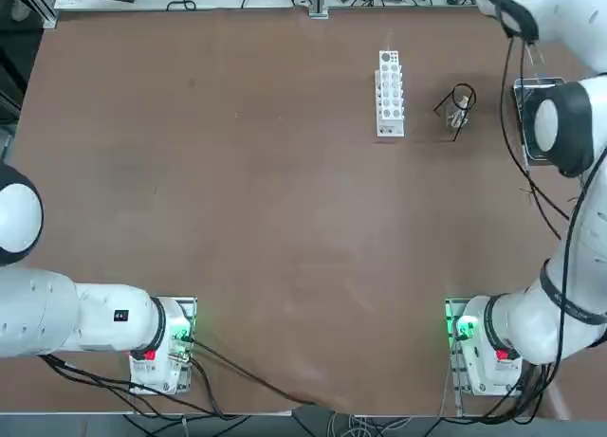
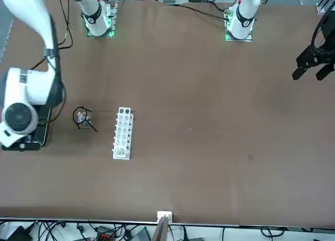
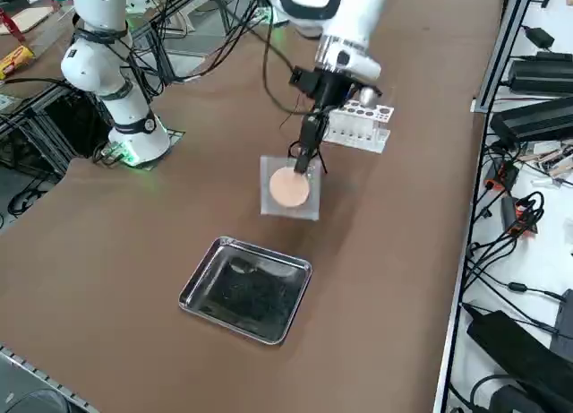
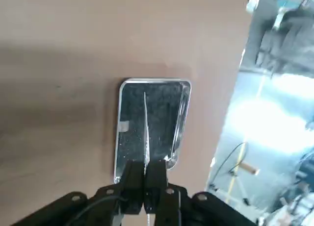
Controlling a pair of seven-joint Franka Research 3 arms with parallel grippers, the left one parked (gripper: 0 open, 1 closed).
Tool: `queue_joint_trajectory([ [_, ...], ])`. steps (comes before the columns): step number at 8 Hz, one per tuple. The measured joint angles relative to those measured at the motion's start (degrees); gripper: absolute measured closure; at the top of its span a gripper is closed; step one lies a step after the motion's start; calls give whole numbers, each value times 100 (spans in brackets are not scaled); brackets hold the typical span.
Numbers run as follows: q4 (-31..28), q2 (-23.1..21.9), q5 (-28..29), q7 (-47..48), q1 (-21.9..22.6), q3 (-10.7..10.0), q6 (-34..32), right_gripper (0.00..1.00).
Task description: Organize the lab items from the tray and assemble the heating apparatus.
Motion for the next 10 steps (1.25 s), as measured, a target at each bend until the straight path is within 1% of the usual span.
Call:
queue_joint_trajectory([
  [2, 33, 16, -478, 55, 598, 6, -209, 96],
  [4, 26, 44, -626, 77, 1033, 7, -325, 97],
  [5, 12, 64, -807, 92, 1240, 8, -383, 97],
  [6, -68, 83, -1148, 288, 1476, 11, -485, 98],
  [7, -221, 98, -1438, 683, 1731, 16, -546, 98],
  [10, -631, 256, -1886, 1717, 2404, 20, -727, 98],
])
